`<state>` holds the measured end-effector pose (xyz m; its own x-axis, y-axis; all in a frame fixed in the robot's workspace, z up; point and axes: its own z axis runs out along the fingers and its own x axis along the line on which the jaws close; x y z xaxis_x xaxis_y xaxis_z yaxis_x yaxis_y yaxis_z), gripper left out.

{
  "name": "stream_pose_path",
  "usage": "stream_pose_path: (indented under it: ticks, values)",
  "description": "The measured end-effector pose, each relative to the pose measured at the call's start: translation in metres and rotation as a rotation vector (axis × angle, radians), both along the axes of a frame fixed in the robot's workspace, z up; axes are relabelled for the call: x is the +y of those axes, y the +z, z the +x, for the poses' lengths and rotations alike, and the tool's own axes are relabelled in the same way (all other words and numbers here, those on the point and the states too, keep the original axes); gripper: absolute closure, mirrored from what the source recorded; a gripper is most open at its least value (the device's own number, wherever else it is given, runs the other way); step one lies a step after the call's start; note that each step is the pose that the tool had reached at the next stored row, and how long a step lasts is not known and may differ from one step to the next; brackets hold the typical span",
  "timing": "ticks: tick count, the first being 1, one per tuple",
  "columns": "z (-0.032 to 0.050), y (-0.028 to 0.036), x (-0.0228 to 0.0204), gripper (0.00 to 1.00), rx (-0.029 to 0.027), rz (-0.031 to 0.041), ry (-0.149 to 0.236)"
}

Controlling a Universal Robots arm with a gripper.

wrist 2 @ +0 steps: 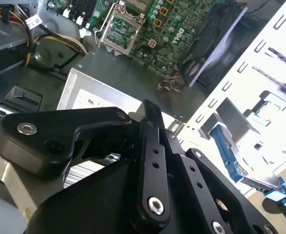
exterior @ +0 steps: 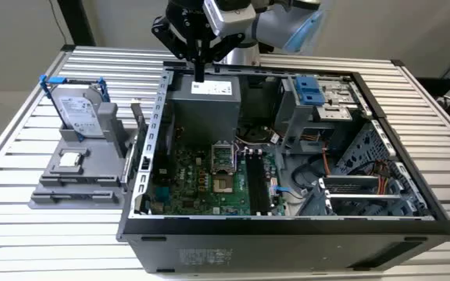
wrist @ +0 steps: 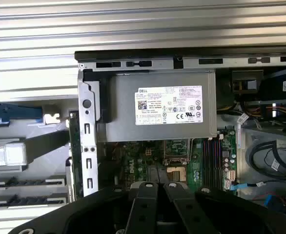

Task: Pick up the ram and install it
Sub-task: 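Reach for the ram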

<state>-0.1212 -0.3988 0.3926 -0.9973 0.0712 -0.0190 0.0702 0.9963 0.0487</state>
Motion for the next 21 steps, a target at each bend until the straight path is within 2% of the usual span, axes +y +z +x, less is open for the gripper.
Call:
stream_pose_path:
  ticks: [14,21]
  values:
    - [-0.0006,0.0001,0.0001,1.0,0.0,-0.0001,0.0]
    - [-0.0111,0.0,0.0,1.0,0.0,0.0,0.0]
